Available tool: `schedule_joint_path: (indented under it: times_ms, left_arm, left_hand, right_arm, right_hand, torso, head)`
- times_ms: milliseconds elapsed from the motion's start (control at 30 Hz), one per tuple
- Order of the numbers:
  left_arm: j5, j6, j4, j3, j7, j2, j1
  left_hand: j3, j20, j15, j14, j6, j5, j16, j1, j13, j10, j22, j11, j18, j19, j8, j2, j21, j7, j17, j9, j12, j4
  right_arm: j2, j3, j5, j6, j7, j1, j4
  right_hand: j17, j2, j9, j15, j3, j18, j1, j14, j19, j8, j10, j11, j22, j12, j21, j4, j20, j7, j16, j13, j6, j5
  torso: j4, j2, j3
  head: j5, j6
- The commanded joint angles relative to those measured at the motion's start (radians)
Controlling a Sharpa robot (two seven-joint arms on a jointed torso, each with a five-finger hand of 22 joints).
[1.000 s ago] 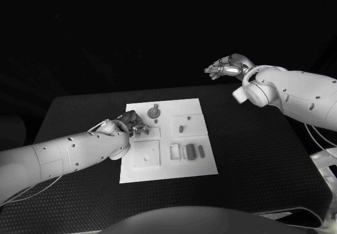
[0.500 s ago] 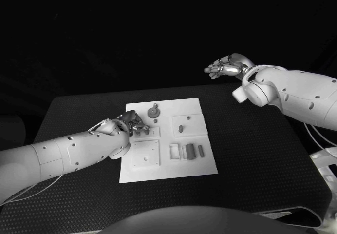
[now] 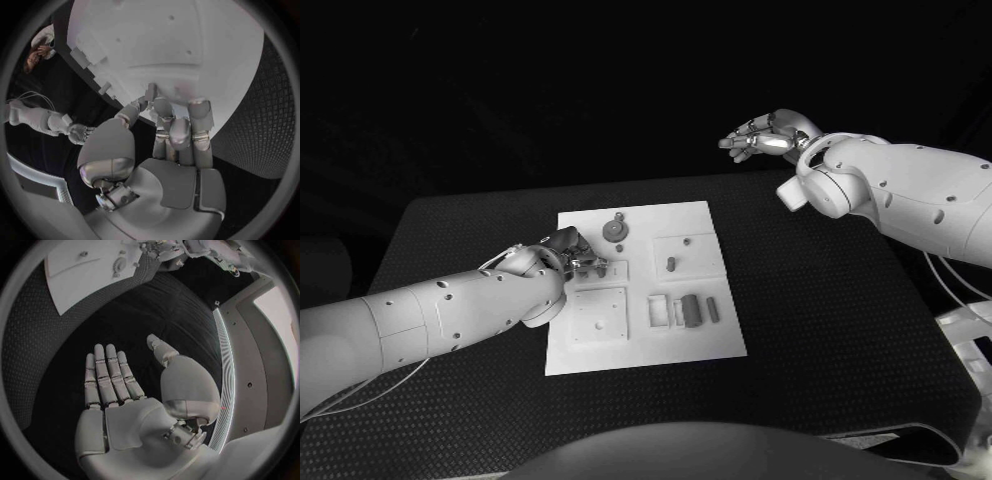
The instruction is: Assemble the parts on the task board
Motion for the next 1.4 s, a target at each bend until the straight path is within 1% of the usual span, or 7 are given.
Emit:
schedule_joint_path:
  times_ms: [33,233,500,567,633,833,1400]
  left_arm:
    - [0.009,0.017,0.002,0.0,0.012,0.001,-0.001]
    - [0.015,0.02,0.001,0.0,0.013,0.001,-0.001]
    - [0.012,0.029,0.0,0.0,0.014,0.0,-0.001]
    - [0.013,0.032,0.001,0.0,0.015,0.0,-0.001]
    - [0.013,0.034,0.001,0.0,0.017,0.0,-0.001]
    - [0.02,0.035,0.001,0.0,0.021,-0.001,-0.001]
    - [0.021,0.035,0.001,0.0,0.025,-0.001,-0.001]
  left_hand:
    - [0.001,-0.003,-0.012,-0.011,-0.004,-0.004,-0.004,0.0,-0.001,-0.002,0.016,-0.003,0.028,-0.001,-0.004,-0.007,-0.005,0.006,-0.001,-0.001,-0.004,0.007]
    - [0.001,-0.004,-0.012,-0.011,-0.005,-0.004,-0.004,-0.001,-0.001,-0.002,0.016,-0.003,0.029,-0.001,-0.005,-0.009,-0.006,0.007,-0.002,-0.001,-0.004,0.009]
    - [-0.001,-0.005,-0.012,-0.012,-0.009,-0.013,-0.006,-0.013,-0.002,-0.005,0.015,-0.002,0.029,-0.002,-0.008,-0.029,-0.009,0.008,-0.003,-0.002,-0.004,0.027]
    - [-0.001,-0.005,-0.012,-0.012,-0.01,-0.028,-0.007,-0.018,-0.002,-0.006,0.015,-0.002,0.03,-0.002,-0.009,-0.039,-0.011,0.008,-0.004,-0.002,-0.003,0.038]
    - [0.002,-0.006,-0.013,-0.012,-0.011,-0.065,-0.007,-0.023,-0.002,-0.007,0.016,-0.002,0.031,-0.002,-0.009,-0.051,-0.013,0.008,-0.005,-0.002,-0.002,0.054]
    - [0.003,-0.007,-0.013,-0.013,-0.013,-0.094,-0.008,-0.036,-0.003,-0.009,0.016,-0.002,0.031,-0.002,-0.01,-0.07,-0.015,0.008,-0.005,-0.001,-0.001,0.076]
    - [0.008,-0.008,-0.013,-0.013,-0.014,-0.108,-0.007,-0.021,-0.002,-0.011,0.018,-0.003,0.032,-0.002,-0.011,-0.066,-0.016,0.008,-0.005,0.0,0.0,0.073]
  right_arm:
    - [0.001,0.0,0.0,0.013,0.01,0.0,0.001]
    - [0.001,0.0,0.0,0.013,0.01,0.0,0.001]
    - [0.001,0.0,0.0,0.013,0.009,0.0,0.0]
    - [0.001,0.0,0.0,0.013,0.009,0.0,0.0]
    - [0.001,0.0,0.0,0.013,0.009,0.0,0.0]
    - [0.001,0.0,0.0,0.013,0.01,0.0,0.0]
    - [0.0,0.0,0.0,0.014,0.01,-0.001,-0.001]
  right_hand:
    - [0.001,-0.002,-0.001,0.002,-0.001,-0.016,-0.012,-0.008,-0.003,0.002,-0.007,0.002,0.002,0.005,-0.005,0.006,0.0,0.058,-0.005,-0.001,-0.006,0.0]
    - [0.001,-0.002,-0.001,0.002,-0.002,-0.016,-0.012,-0.008,-0.003,0.003,-0.007,0.002,0.002,0.005,-0.005,0.006,0.0,0.058,-0.005,-0.002,-0.006,0.0]
    - [0.002,-0.002,-0.002,0.002,-0.002,-0.016,-0.012,-0.008,-0.003,0.003,-0.008,0.002,0.003,0.005,-0.006,0.007,0.0,0.058,-0.005,-0.002,-0.006,0.0]
    - [0.002,-0.003,-0.002,0.002,-0.002,-0.016,-0.012,-0.008,-0.003,0.003,-0.008,0.002,0.003,0.005,-0.006,0.007,0.0,0.058,-0.005,-0.002,-0.006,0.0]
    - [0.002,-0.003,-0.002,0.002,-0.002,-0.016,-0.012,-0.008,-0.003,0.003,-0.008,0.002,0.003,0.005,-0.006,0.007,0.0,0.058,-0.005,-0.002,-0.006,0.0]
    - [0.002,-0.003,-0.002,0.002,-0.002,-0.016,-0.012,-0.008,-0.003,0.003,-0.008,0.002,0.003,0.005,-0.007,0.007,0.0,0.058,-0.006,-0.002,-0.006,0.0]
    - [0.003,-0.003,-0.002,0.002,-0.003,-0.016,-0.012,-0.008,-0.003,0.003,-0.008,0.002,0.005,0.005,-0.008,0.008,0.0,0.058,-0.006,-0.003,-0.006,0.0]
  torso:
    - [0.0002,0.0,-0.0003]
    - [-0.0001,0.0,0.0002]
    - [-0.0001,0.0,0.0001]
    - [0.0001,0.0,-0.0001]
    - [0.0002,0.0,-0.0002]
    - [0.0002,0.0,0.0]
    - [0.0,0.0,0.0004]
  head:
    - [0.0,0.001]
    - [0.002,0.002]
    - [0.002,0.001]
    - [0.001,0.001]
    - [0.002,0.001]
    - [0.002,0.001]
    - [0.001,0.002]
